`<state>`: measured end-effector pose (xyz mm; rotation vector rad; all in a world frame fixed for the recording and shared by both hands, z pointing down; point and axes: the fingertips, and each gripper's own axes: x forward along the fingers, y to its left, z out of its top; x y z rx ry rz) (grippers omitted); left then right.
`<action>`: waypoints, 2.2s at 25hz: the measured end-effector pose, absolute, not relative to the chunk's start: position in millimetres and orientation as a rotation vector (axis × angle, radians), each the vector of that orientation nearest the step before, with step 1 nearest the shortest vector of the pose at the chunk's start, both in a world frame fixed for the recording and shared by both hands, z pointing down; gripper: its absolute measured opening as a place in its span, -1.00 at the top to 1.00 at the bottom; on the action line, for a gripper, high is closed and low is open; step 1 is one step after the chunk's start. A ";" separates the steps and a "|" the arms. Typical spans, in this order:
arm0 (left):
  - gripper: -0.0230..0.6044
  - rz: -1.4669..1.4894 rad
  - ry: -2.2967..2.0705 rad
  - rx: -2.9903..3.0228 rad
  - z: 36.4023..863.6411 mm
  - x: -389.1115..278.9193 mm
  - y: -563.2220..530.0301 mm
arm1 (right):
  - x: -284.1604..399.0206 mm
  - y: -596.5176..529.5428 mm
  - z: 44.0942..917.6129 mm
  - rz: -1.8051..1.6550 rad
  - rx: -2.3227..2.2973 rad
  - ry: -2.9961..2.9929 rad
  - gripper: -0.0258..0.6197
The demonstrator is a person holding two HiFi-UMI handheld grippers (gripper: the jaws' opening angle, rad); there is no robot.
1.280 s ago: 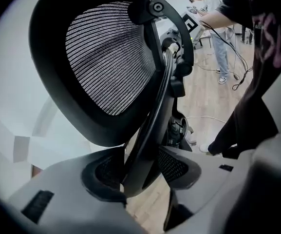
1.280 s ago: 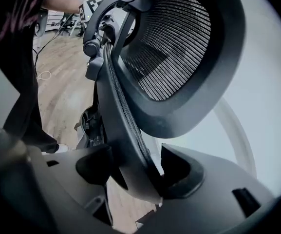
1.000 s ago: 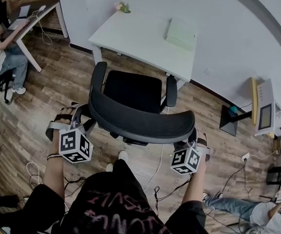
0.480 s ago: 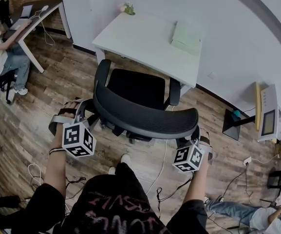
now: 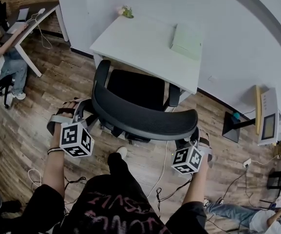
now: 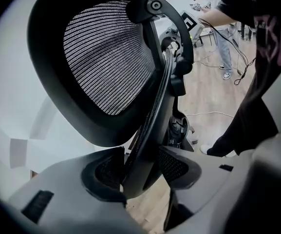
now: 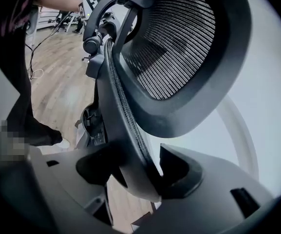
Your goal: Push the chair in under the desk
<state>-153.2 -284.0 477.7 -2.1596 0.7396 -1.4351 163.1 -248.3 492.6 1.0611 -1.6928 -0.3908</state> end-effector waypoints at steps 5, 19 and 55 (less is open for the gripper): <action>0.19 -1.448 0.736 -2.167 478.8 -158.5 -317.5 | 157.8 -279.7 492.6 -0.393 1.062 -1.685 0.07; 0.16 -1.465 0.688 -2.182 480.3 -172.8 -412.6 | 137.8 -347.0 492.9 -0.388 1.056 -1.676 0.07; 0.14 -1.398 0.626 -2.186 482.4 -106.1 -559.1 | 197.2 -468.8 499.4 -0.328 1.065 -1.619 0.10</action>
